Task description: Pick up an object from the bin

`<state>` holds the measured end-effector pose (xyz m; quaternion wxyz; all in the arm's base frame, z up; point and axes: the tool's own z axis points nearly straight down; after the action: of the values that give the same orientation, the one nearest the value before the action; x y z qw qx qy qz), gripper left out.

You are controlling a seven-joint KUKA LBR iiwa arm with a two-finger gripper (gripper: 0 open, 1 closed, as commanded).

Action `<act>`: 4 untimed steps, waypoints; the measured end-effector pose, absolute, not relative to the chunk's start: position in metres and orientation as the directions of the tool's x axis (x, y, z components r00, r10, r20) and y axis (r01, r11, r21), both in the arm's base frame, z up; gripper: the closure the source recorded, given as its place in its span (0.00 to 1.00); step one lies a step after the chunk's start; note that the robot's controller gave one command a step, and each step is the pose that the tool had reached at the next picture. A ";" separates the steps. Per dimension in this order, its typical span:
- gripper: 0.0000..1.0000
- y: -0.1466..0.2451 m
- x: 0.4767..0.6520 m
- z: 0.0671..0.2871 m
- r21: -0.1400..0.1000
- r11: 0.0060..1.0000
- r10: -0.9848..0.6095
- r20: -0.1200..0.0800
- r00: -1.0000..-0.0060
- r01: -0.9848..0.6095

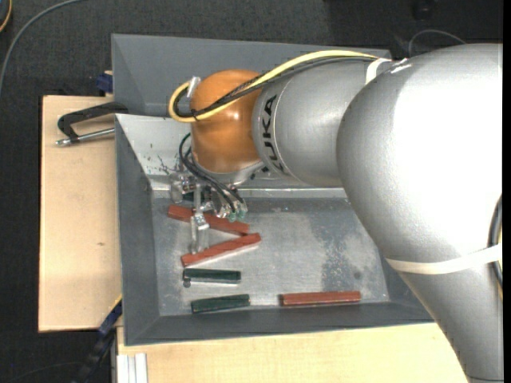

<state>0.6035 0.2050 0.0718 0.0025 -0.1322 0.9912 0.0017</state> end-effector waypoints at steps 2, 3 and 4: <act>0.00 0.205 0.604 0.072 0.003 0.965 -0.262 -0.006 -0.965 -0.263; 1.00 0.205 0.604 0.073 0.003 0.965 -0.262 -0.007 -0.965 -0.262; 1.00 0.222 0.593 0.213 0.003 0.959 -0.283 -0.017 -0.959 -0.283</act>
Offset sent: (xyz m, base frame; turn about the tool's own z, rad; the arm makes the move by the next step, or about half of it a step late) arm 0.0000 0.0000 0.0000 0.0000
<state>0.5932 0.2222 0.2132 0.0081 -0.1430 0.9897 0.0024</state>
